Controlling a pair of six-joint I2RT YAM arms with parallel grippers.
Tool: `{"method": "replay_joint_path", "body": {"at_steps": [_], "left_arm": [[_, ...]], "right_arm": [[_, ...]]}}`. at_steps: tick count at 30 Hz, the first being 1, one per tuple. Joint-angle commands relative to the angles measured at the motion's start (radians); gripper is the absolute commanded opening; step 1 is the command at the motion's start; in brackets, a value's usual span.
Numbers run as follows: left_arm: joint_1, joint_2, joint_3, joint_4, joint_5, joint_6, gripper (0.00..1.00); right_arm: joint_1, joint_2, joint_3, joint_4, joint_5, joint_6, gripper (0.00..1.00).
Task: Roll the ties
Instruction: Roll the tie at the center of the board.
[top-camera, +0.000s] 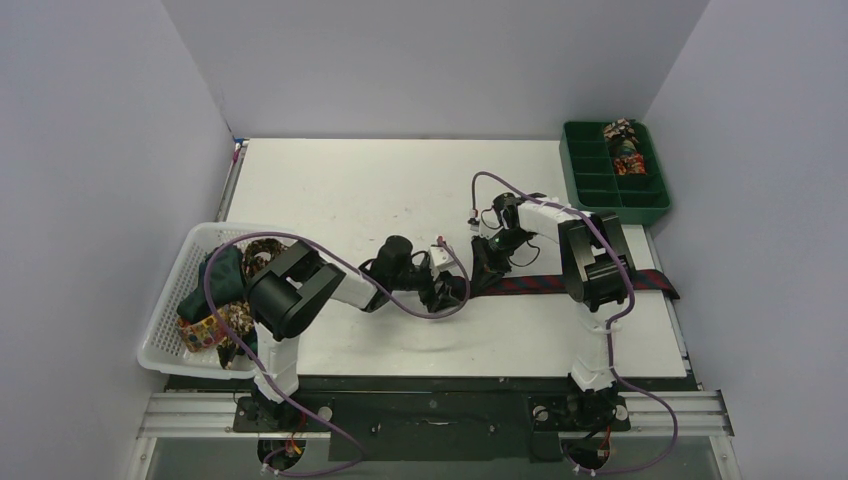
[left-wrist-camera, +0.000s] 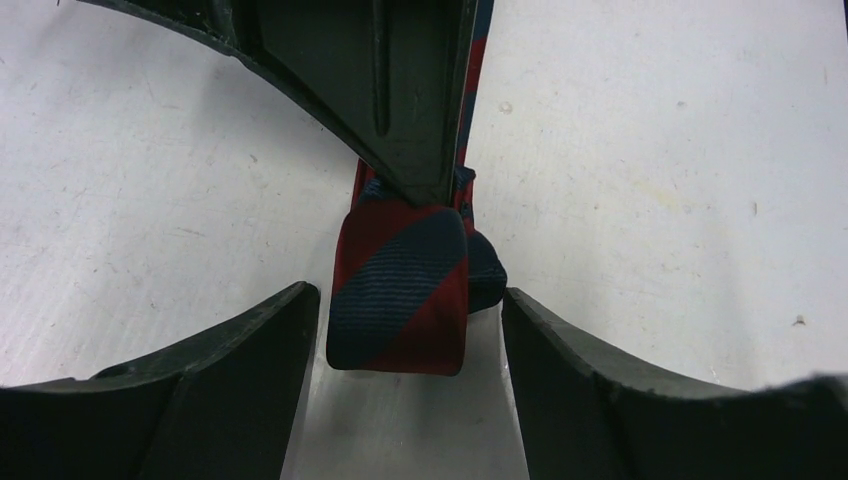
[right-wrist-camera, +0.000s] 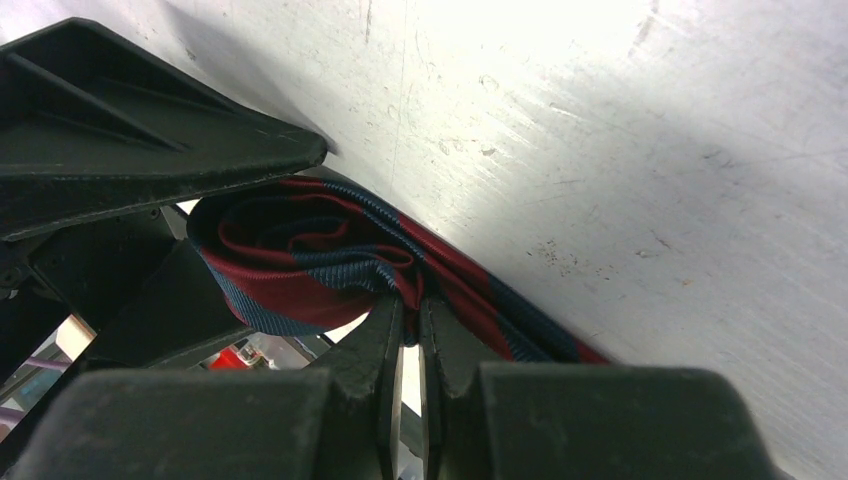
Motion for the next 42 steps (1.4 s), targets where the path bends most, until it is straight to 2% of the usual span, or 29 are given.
{"method": "replay_joint_path", "body": {"at_steps": [1, 5, 7, 8, 9, 14, 16, 18, 20, 23, 25, 26, 27, 29, 32, 33, 35, 36, 39, 42], "left_arm": [[-0.011, 0.009, 0.031, 0.094, -0.027, -0.045, 0.65], [-0.030, 0.015, 0.045, 0.115, -0.004, -0.065, 0.69], [-0.037, 0.023, 0.049, 0.116, -0.002, -0.066, 0.67], [-0.039, 0.024, 0.048, 0.115, -0.010, -0.064, 0.64], [-0.038, 0.027, 0.047, 0.117, -0.016, -0.063, 0.54], [-0.007, 0.023, 0.029, 0.098, -0.013, -0.010, 0.20], [0.000, 0.021, 0.029, 0.082, -0.002, 0.015, 0.13], [0.004, 0.016, 0.028, 0.060, 0.010, 0.043, 0.10], [0.004, 0.010, 0.024, 0.044, 0.022, 0.062, 0.09], [-0.001, 0.008, 0.016, 0.029, 0.025, 0.077, 0.08], [-0.003, 0.005, 0.009, 0.027, 0.024, 0.079, 0.08], [-0.005, 0.006, 0.006, 0.026, 0.023, 0.079, 0.08], [-0.006, 0.006, 0.006, 0.026, 0.022, 0.078, 0.08], [-0.006, 0.008, 0.005, 0.025, 0.023, 0.077, 0.09], [0.002, 0.001, 0.000, 0.026, 0.030, 0.066, 0.25], [0.010, -0.006, -0.008, 0.028, 0.033, 0.062, 0.34], [0.014, -0.015, -0.021, 0.039, 0.034, 0.066, 0.43], [0.015, -0.017, -0.023, 0.042, 0.035, 0.068, 0.44], [0.015, -0.017, -0.017, 0.054, 0.033, 0.053, 0.44], [0.005, -0.021, 0.001, 0.088, 0.028, 0.019, 0.35]], "right_arm": [[0.013, 0.071, -0.035, 0.137, 0.181, -0.041, 0.00], [0.013, 0.071, -0.029, 0.136, 0.182, -0.040, 0.00], [0.013, 0.071, -0.027, 0.134, 0.179, -0.041, 0.00], [0.013, 0.070, -0.026, 0.133, 0.177, -0.042, 0.00], [0.013, 0.069, -0.026, 0.131, 0.176, -0.044, 0.00], [0.012, 0.068, -0.023, 0.112, 0.168, -0.064, 0.00], [0.010, 0.068, -0.012, 0.088, 0.159, -0.080, 0.00], [-0.002, 0.048, -0.008, 0.071, 0.128, -0.090, 0.09], [-0.019, 0.019, -0.006, 0.061, 0.083, -0.080, 0.20], [-0.037, -0.009, 0.003, 0.057, 0.023, -0.065, 0.22], [-0.041, -0.019, 0.008, 0.055, -0.013, -0.059, 0.16], [-0.040, -0.018, 0.009, 0.054, -0.018, -0.062, 0.04], [-0.038, -0.016, 0.015, 0.054, -0.018, -0.062, 0.01], [-0.035, 0.001, 0.017, 0.051, -0.006, -0.065, 0.00], [-0.035, 0.010, 0.014, 0.050, 0.050, -0.069, 0.00], [-0.034, 0.013, 0.013, 0.051, 0.082, -0.071, 0.00], [-0.033, 0.022, 0.013, 0.051, 0.117, -0.080, 0.00], [-0.033, 0.026, 0.013, 0.051, 0.125, -0.081, 0.00], [-0.029, 0.044, 0.014, 0.052, 0.149, -0.088, 0.00], [-0.025, 0.049, 0.011, 0.057, 0.158, -0.091, 0.00]]}}
